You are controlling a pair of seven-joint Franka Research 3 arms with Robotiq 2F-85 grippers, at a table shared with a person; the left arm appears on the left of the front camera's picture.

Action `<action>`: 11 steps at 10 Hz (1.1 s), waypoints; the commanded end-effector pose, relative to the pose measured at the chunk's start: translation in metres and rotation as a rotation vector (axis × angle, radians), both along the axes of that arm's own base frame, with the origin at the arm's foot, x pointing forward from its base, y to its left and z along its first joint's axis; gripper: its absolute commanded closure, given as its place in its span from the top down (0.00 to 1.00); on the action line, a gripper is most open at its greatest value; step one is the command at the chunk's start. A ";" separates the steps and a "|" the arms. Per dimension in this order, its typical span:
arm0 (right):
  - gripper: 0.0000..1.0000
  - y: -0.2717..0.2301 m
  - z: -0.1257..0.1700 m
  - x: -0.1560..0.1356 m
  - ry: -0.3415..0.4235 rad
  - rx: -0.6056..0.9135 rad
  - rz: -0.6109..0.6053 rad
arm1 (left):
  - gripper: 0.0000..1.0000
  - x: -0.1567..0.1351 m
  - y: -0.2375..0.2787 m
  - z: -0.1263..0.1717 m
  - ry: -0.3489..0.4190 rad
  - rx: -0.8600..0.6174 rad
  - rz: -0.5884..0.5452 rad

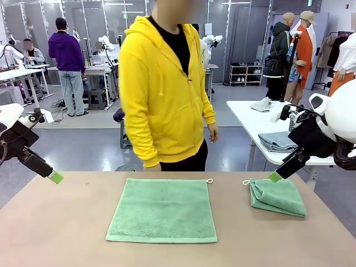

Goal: Fold the towels and place them in the basket.
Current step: When a person lays out a Towel with hook on the table, fold it in half twice.

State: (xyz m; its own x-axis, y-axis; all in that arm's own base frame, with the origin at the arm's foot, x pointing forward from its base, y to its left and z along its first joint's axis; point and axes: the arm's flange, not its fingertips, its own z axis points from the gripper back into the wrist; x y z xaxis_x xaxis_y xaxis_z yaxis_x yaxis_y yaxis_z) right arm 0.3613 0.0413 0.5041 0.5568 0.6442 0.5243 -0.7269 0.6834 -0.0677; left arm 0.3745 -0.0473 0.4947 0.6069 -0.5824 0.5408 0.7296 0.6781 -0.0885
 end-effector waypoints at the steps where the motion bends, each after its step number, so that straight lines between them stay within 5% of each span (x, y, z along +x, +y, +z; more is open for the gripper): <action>1: 1.00 0.006 0.005 -0.006 -0.040 -0.046 0.052 | 1.00 -0.006 -0.006 0.007 -0.051 0.096 -0.023; 3: 1.00 0.031 0.017 -0.022 -0.125 -0.176 0.174 | 1.00 -0.016 -0.029 0.021 -0.125 0.272 -0.097; 6: 1.00 0.081 0.015 -0.044 -0.185 -0.318 0.433 | 1.00 -0.016 -0.079 0.016 -0.139 0.461 -0.311; 9: 1.00 0.136 -0.011 -0.053 -0.247 -0.532 0.592 | 1.00 -0.010 -0.122 -0.015 -0.124 0.630 -0.498; 11: 1.00 0.159 -0.027 -0.044 -0.209 -0.565 0.652 | 1.00 0.000 -0.140 -0.045 -0.111 0.692 -0.596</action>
